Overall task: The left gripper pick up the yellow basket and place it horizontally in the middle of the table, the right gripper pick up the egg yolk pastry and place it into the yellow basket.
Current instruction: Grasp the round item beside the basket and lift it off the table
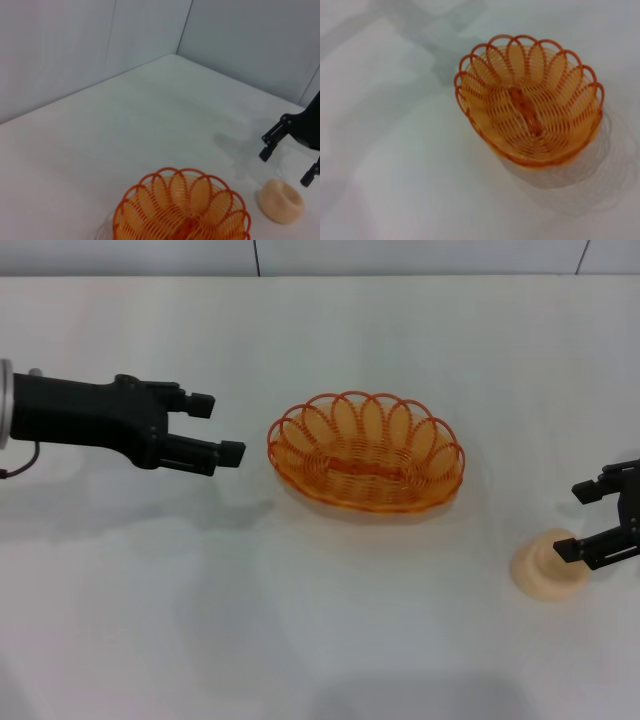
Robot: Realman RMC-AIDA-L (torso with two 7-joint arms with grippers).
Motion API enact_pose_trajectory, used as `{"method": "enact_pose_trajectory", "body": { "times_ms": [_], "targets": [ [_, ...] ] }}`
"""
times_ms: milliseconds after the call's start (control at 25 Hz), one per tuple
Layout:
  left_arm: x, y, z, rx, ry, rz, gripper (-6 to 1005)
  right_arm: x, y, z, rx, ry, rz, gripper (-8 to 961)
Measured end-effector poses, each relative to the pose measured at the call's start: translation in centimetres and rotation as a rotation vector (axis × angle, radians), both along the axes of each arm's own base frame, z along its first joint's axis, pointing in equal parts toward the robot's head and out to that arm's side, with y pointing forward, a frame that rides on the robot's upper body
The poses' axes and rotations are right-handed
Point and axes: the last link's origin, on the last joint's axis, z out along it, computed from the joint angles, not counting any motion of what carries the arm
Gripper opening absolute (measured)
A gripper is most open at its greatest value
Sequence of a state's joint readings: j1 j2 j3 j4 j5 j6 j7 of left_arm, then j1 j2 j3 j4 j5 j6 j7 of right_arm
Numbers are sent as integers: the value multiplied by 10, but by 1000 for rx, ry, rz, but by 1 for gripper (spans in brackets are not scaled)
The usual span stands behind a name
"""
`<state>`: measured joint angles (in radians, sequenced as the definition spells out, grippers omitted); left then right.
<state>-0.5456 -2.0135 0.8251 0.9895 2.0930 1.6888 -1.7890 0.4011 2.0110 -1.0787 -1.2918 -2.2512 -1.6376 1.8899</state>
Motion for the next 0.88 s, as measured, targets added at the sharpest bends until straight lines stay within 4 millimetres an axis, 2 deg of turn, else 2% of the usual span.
{"method": "enact_pose_trajectory", "body": {
  "times_ms": [520,840,880],
  "targets": [
    [3,0,-6,-6,-16,7,890,-3,4,-16,-11,-45,38,722],
    [3,0,-7,-6,-18,9,890,5,8,-23,-14,-67,12,718],
    [3,0,-7,-5,-18,9,890,5,9,-24,-15,-67,12,672]
  ]
}}
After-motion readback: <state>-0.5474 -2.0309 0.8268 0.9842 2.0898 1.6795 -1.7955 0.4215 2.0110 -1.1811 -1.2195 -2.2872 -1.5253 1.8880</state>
